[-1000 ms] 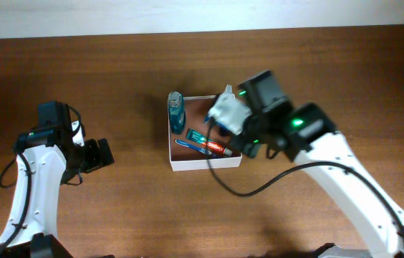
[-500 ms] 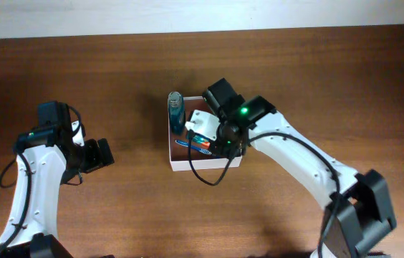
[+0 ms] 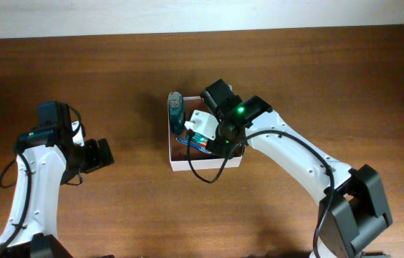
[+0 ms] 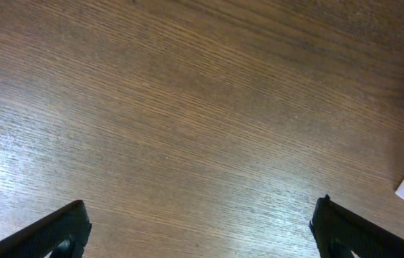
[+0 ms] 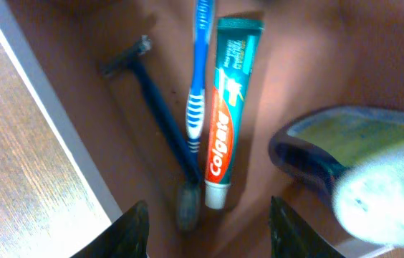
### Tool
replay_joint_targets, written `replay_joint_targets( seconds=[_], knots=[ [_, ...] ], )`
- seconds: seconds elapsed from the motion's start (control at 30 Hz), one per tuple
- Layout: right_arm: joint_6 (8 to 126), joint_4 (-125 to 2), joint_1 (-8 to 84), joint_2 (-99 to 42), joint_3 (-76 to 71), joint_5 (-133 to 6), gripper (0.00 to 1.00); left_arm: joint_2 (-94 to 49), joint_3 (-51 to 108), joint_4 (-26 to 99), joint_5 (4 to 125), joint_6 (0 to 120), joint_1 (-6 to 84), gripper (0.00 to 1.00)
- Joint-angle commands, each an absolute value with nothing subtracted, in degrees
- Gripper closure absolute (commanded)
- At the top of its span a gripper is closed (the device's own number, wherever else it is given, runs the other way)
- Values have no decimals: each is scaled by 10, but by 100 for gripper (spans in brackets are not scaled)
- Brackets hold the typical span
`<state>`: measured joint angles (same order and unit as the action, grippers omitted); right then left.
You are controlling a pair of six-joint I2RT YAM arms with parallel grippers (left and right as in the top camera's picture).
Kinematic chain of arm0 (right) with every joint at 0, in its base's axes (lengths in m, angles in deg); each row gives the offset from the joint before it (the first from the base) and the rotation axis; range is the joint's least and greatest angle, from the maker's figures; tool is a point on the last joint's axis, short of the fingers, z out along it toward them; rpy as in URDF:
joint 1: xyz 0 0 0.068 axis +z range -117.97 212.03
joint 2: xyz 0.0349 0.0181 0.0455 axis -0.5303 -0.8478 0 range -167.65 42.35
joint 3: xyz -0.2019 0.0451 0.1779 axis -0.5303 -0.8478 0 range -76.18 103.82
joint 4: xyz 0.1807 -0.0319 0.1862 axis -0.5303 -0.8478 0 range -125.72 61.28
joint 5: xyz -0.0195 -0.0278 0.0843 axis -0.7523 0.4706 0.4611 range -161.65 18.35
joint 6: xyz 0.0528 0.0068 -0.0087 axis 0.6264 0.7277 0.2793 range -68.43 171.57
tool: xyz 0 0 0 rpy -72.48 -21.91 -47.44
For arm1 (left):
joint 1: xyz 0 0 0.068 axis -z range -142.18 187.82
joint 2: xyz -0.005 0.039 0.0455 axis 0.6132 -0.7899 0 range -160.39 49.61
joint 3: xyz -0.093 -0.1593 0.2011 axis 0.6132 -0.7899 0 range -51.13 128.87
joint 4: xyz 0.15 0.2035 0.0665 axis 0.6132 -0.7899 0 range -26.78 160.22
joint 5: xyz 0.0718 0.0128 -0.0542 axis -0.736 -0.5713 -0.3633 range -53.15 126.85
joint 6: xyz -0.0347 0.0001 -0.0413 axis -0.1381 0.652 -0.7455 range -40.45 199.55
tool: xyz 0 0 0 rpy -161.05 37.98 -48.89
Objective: Pack container
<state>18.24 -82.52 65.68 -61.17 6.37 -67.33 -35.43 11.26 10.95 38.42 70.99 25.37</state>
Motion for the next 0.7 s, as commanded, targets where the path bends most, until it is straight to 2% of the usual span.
replay_joint_targets(
  seconds=[0.0,0.17,0.2,0.27,0.33,0.47,0.67],
  knots=[
    [255,-825,657,-555,96,-717,53,-358,122,107,390,726,264,1],
    [359,-812,595,-466,119,-741,52,-358,143,108,390,757,314,1],
    [396,-807,565,-447,119,-740,48,-358,153,108,387,768,332,1],
    [448,-808,508,-427,119,-732,16,-358,172,111,377,779,357,1],
    [463,-818,448,-422,119,-714,1,-358,190,123,373,800,376,1],
    [463,-834,368,-425,119,-689,1,-358,199,163,367,800,381,1],
    [507,-850,310,-423,119,-687,1,-356,202,167,367,800,381,1]
  ],
)
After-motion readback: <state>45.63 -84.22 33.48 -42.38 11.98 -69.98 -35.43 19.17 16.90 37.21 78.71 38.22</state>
